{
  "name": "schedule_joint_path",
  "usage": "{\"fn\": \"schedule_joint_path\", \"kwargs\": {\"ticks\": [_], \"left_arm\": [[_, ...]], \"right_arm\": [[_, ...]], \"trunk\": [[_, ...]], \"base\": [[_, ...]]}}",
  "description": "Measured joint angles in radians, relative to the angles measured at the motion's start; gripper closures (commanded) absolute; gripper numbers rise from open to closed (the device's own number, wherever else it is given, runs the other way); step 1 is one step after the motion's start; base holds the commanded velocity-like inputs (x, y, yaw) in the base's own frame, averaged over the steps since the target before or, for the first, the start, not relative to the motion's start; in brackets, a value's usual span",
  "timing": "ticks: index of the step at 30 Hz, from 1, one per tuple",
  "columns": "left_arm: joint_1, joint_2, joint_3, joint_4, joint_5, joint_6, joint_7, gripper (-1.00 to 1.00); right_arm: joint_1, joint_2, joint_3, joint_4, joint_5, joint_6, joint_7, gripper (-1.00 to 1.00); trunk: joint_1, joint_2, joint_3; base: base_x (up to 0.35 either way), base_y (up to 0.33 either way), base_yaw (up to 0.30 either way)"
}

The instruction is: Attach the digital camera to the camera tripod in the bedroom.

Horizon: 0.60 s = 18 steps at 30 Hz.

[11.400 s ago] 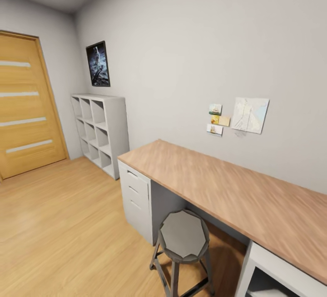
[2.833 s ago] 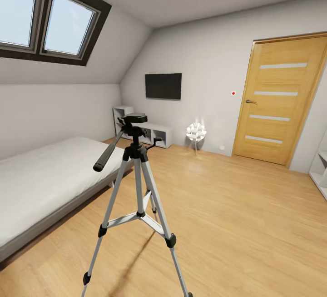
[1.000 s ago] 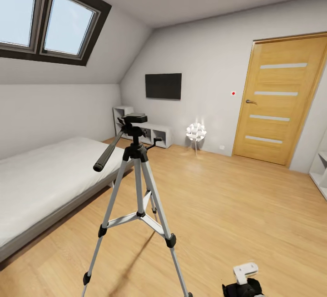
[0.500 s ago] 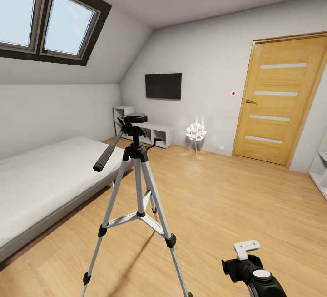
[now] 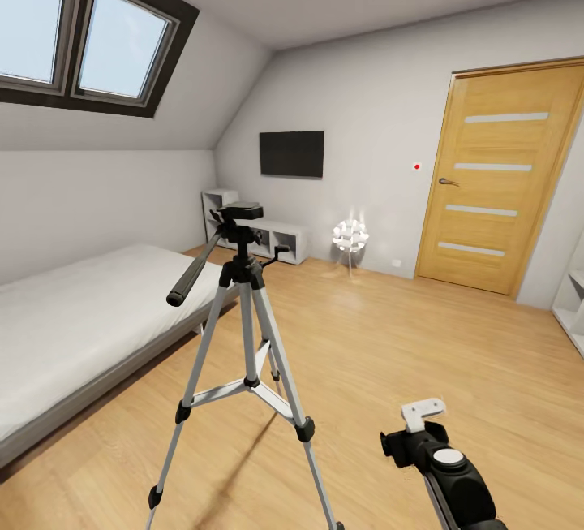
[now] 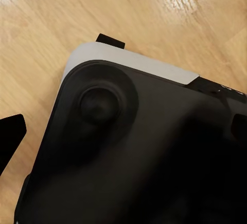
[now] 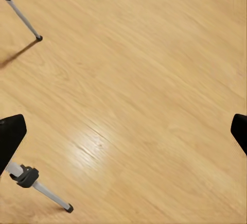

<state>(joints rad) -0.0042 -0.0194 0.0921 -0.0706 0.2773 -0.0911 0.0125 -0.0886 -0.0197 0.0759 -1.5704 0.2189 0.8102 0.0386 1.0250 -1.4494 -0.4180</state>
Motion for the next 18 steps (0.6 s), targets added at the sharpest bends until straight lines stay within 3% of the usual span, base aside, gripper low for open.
{"fn": "schedule_joint_path", "kwargs": {"ticks": [9, 18], "left_arm": [[0.000, 0.000, 0.000, 0.000, 0.000, 0.000, 0.000, -1.00], [0.000, 0.000, 0.000, 0.000, 0.000, 0.000, 0.000, -1.00]], "right_arm": [[-0.088, 0.002, 0.011, -0.001, 0.001, 0.055, 0.000, -1.00], [-0.116, 0.004, 0.013, -0.001, 0.000, 0.072, 0.000, -1.00]], "trunk": [[0.000, 0.000, 0.000], [0.000, 0.000, 0.000]], "base": [[0.000, 0.000, 0.000], [0.000, 0.000, 0.000]]}}
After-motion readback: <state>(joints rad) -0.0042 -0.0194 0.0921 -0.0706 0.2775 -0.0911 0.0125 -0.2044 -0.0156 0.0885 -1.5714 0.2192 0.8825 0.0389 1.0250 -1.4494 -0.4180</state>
